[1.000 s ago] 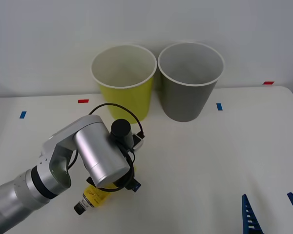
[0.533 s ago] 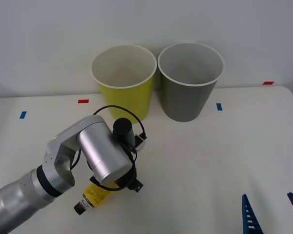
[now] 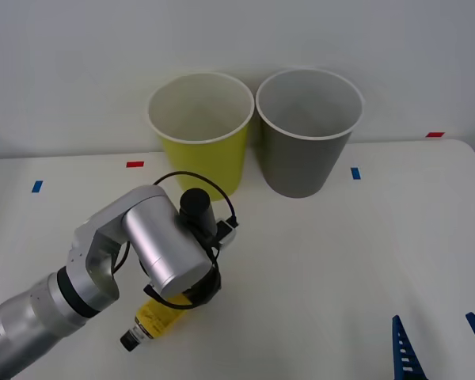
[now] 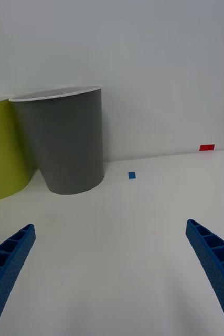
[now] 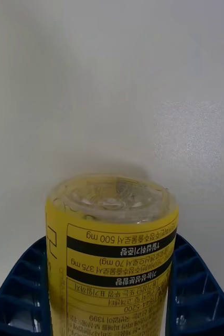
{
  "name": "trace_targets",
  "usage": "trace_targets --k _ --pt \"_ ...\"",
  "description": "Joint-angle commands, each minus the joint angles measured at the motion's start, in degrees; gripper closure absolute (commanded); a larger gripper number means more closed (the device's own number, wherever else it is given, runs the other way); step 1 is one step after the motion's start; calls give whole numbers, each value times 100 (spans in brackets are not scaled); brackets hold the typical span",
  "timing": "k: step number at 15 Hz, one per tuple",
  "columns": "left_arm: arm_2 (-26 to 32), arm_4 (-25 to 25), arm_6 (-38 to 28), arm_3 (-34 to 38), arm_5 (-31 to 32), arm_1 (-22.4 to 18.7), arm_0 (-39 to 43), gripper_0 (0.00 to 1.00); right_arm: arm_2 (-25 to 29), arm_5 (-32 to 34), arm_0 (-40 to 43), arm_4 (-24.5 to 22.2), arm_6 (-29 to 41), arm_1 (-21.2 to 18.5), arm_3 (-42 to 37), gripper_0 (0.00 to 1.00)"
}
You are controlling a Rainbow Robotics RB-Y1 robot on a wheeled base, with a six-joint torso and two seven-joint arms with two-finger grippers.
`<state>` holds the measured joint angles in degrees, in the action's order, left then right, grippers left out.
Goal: Put cans in the gray bin and PET bottles in the light green bin.
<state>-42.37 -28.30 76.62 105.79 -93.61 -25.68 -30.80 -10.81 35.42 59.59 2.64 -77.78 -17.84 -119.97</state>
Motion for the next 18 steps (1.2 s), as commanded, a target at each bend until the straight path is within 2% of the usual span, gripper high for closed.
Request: trace_targets --k 1,6,11,12,14,15,18 --pt "-8 -114 -6 65 62 -60 4 100 0 0 0 0 0 0 0 0" --pt "1 -97 -138 583 168 -236 4 100 0 0 0 0 0 0 0 0" --pt "53 -141 -129 1339 396 -702 22 100 0 0 0 0 0 0 0 0" --pt "159 -246 -121 1532 396 -763 66 100 0 0 0 0 0 0 0 0" --pt "836 -554 231 1981 370 -693 488 100 0 0 0 0 0 0 0 0" --pt "1091 -562 442 2130 343 -623 628 100 0 0 0 0 0 0 0 0" --pt "1627 -650 530 2455 422 -561 690 100 0 0 0 0 0 0 0 0"
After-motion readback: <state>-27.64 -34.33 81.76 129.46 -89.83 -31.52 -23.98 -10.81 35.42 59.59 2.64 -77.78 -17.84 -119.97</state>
